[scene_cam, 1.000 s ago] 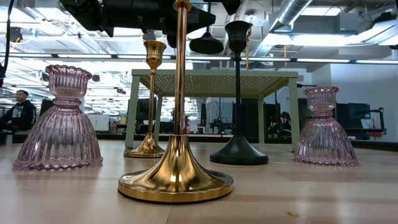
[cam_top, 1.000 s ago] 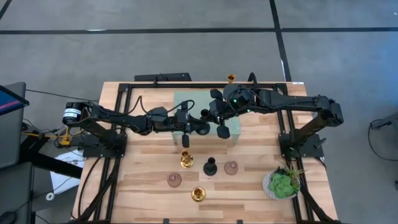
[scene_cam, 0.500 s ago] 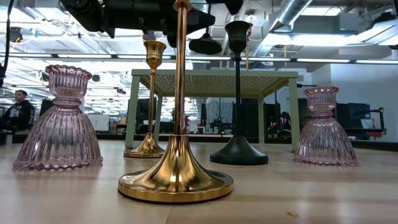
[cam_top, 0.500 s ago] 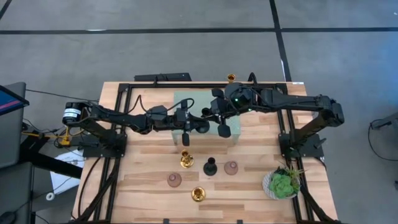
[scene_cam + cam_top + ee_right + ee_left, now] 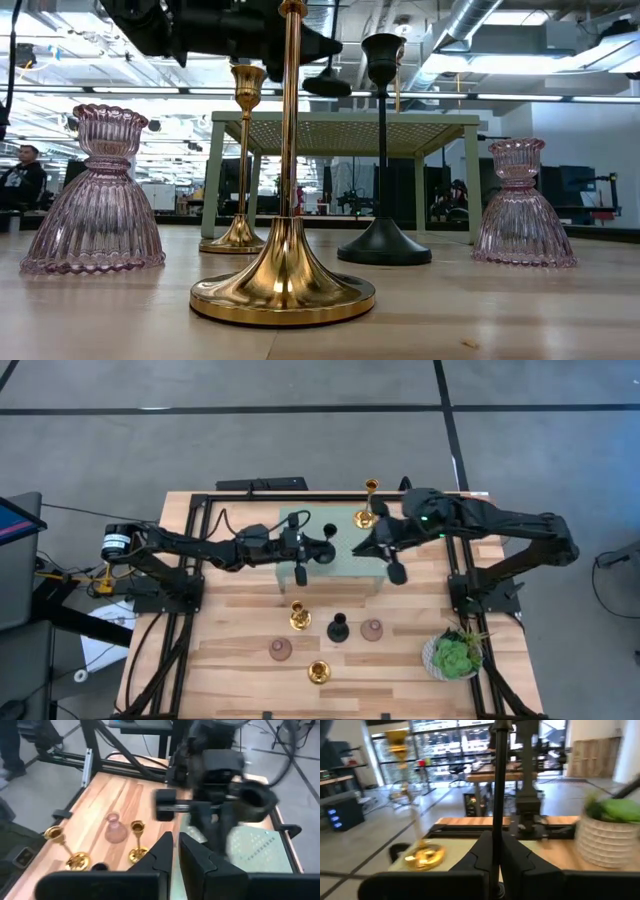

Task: Pick & Place candle stick holders
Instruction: Put the bottom black candle holder on the shelf

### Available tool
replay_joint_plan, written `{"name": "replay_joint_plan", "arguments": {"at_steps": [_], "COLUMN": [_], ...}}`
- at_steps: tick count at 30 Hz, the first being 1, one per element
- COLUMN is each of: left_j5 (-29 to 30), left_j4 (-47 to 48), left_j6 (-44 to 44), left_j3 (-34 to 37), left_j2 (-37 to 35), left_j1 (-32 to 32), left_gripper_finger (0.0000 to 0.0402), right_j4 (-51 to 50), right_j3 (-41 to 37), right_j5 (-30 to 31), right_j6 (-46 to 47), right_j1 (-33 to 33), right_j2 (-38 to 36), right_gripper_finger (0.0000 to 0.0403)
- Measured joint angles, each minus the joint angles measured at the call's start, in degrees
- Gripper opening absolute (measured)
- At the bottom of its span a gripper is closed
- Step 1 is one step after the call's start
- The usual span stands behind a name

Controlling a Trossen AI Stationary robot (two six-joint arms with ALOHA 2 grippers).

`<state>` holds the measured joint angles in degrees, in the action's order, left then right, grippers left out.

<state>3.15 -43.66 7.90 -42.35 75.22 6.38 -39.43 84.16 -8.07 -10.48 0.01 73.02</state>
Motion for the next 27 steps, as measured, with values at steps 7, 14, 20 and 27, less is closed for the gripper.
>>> {"name": "replay_joint_plan", "arguments": {"at_steps": [7,14,20,27], "left_j5": [-4.98,-9.34,-12.53,-12.6], "left_j4": [-0.24,-3.78,-13.18,-17.89], "left_j6": [-3.92,-6.03,-10.17,-10.97], "left_j3": [0.0,-0.09,-0.07,-0.04], "left_j2": [0.0,1.6,10.46,13.15], "left_j1": [7.69,12.01,13.96,15.77], "left_gripper_finger": [0.0012,0.0012,0.0012,0.0012], "right_j4": [-7.44,-7.86,-8.15,-5.08], "right_j3": [0.0,0.0,-3.66,-11.8], "right_j5": [15.62,19.08,25.72,30.84], "right_j6": [-1.68,-0.87,3.32,8.34], "right_j1": [9.99,15.35,18.02,21.86], "right_j2": [-1.63,-1.51,-2.7,-8.06], "right_gripper_finger": [0.0001,0.0,0.0,0.0]}}
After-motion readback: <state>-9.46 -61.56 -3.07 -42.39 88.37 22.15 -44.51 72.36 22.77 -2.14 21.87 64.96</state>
